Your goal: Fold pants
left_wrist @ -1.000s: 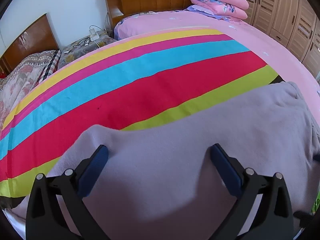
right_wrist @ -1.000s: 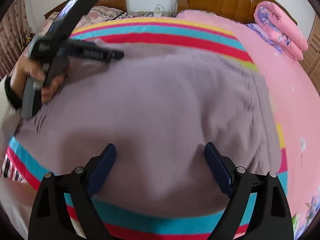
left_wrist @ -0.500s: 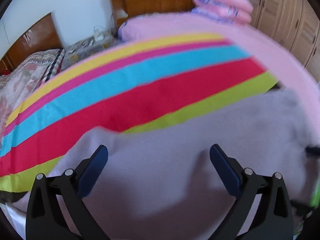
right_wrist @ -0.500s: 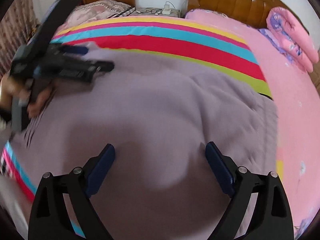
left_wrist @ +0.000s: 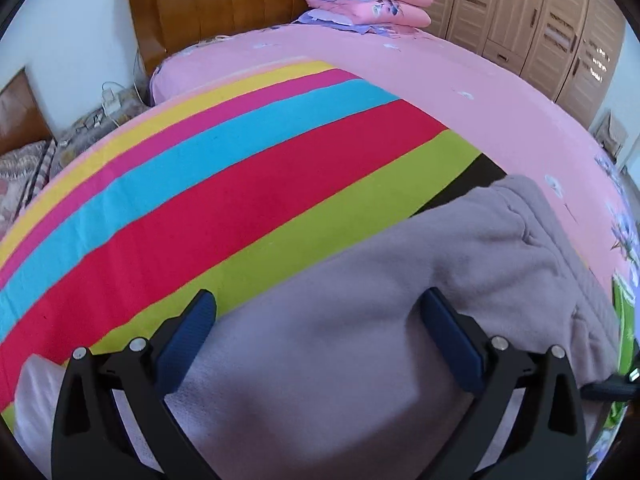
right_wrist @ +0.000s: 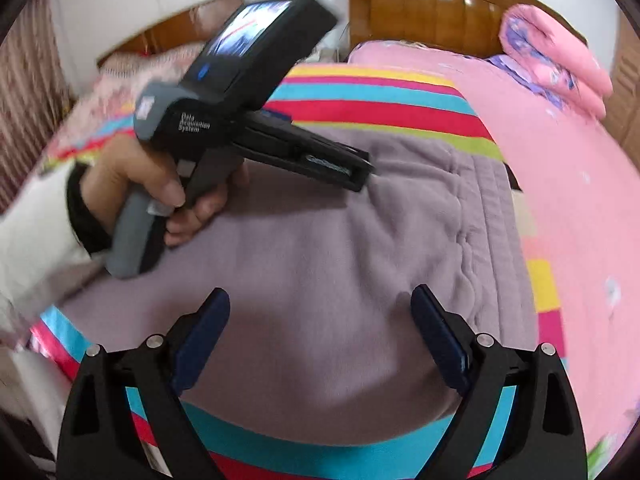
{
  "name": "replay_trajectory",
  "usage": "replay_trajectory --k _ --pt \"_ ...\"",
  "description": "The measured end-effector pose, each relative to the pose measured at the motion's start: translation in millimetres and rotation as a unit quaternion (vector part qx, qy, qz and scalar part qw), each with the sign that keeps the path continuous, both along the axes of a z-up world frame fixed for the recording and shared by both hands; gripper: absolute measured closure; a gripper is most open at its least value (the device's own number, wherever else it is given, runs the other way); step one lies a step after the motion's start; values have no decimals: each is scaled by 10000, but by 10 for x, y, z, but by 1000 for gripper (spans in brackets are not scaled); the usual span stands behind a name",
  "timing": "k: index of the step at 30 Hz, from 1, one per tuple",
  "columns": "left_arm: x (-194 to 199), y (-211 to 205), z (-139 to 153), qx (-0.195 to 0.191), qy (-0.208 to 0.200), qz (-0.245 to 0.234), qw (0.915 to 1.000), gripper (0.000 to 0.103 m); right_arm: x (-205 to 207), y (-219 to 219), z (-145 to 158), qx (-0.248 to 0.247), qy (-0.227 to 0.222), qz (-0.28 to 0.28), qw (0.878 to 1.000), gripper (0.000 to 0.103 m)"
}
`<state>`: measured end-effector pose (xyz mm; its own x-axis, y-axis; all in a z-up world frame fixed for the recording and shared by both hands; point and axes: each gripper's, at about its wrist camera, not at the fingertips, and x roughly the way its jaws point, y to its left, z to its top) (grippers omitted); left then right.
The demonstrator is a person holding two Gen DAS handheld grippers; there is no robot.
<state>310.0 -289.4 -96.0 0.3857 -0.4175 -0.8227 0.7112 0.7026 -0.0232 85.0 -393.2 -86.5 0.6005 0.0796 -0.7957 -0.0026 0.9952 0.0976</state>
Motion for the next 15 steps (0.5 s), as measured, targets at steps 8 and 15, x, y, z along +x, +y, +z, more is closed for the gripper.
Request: replay_trajectory --k 8,15 --pt "32 -10 51 174 51 93 9998 1 -142 54 -54 161 275 -202 9993 13" --pt "-128 1368 1101 -702 -650 802 9922 1 -188 180 17 -225 604 -614 9960 13"
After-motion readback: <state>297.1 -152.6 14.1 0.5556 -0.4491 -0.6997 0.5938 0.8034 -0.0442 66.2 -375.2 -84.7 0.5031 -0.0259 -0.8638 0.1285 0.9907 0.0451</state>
